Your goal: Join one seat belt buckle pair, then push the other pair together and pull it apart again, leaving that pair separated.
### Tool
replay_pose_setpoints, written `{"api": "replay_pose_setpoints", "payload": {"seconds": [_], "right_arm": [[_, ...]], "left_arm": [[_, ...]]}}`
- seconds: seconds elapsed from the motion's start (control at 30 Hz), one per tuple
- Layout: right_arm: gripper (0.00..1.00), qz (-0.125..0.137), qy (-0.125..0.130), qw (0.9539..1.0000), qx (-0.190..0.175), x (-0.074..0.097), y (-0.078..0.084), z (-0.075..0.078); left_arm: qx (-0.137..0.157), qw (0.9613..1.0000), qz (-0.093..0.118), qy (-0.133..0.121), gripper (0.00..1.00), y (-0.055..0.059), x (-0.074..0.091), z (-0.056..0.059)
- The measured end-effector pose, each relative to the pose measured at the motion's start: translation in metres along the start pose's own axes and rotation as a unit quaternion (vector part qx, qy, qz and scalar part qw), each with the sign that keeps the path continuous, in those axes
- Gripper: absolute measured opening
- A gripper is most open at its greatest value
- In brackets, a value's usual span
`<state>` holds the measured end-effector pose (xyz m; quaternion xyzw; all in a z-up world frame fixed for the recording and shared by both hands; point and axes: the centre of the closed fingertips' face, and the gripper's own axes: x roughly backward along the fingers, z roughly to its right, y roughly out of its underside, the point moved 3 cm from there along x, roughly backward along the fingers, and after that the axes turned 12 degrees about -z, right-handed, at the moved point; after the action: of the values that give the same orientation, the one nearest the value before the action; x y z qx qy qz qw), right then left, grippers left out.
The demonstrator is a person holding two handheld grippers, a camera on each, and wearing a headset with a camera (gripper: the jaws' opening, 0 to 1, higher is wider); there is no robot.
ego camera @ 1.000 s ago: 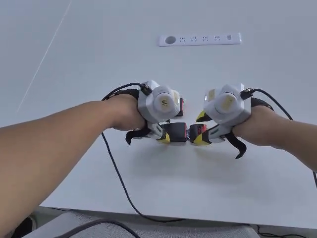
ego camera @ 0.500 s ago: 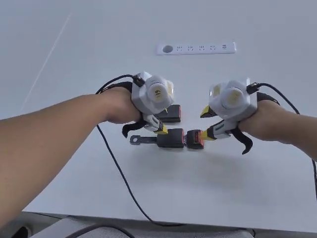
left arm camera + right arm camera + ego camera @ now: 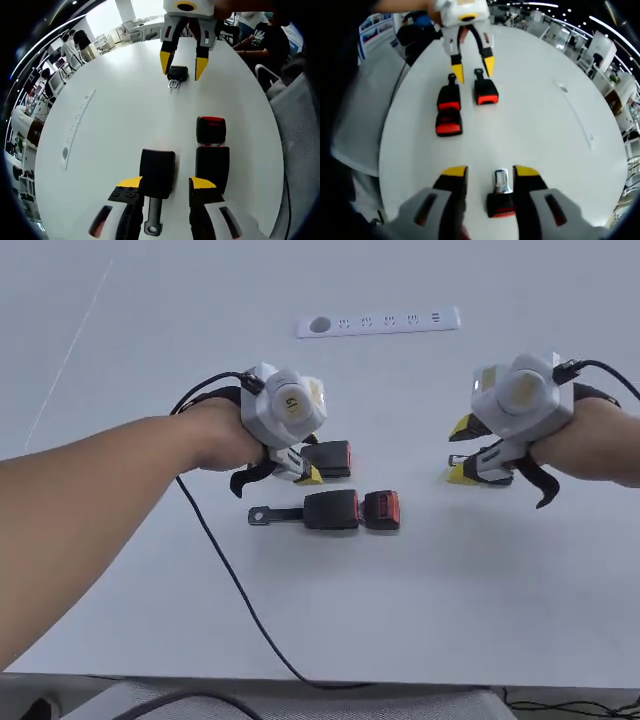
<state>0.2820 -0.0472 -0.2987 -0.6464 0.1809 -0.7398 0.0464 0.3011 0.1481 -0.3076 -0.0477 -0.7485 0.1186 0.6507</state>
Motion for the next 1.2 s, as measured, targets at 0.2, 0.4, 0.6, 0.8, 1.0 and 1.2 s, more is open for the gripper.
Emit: {"api": "replay_pose_setpoints", "payload": {"seconds": [0.2, 0.4, 0.6, 0.8, 1.0, 1.2], "right_arm": [[0.36, -0.014, 0.008, 0.9998, -0.010, 0.001, 0.025, 0.020], [0.37, -0.033, 0.000, 0.9995, -0.004, -0.004, 0.041, 0.022], [0.37, -0.048, -0.008, 0.9988, -0.005, -0.012, 0.053, 0.026], [0.37, -0.054, -0.024, 0.9983, -0.002, -0.019, 0.054, 0.023], [0.35, -0.061, -0.037, 0.9974, 0.006, -0.026, 0.056, 0.020], [0.36, -0.057, -0.047, 0.9972, 0.009, -0.027, 0.055, 0.021]], "left_arm": [[-0.010, 0.9999, -0.010, 0.005, 0.36, 0.003, -0.011, -0.010], [-0.016, 0.9997, -0.017, 0.009, 0.38, 0.004, -0.016, -0.016], [-0.018, 0.9992, -0.023, 0.027, 0.38, 0.006, -0.023, -0.012], [-0.016, 0.9992, -0.028, 0.024, 0.38, 0.012, -0.031, -0.018], [-0.024, 0.9981, -0.039, 0.040, 0.36, 0.016, -0.036, -0.017], [-0.029, 0.9976, -0.041, 0.048, 0.34, 0.014, -0.037, -0.017]]}}
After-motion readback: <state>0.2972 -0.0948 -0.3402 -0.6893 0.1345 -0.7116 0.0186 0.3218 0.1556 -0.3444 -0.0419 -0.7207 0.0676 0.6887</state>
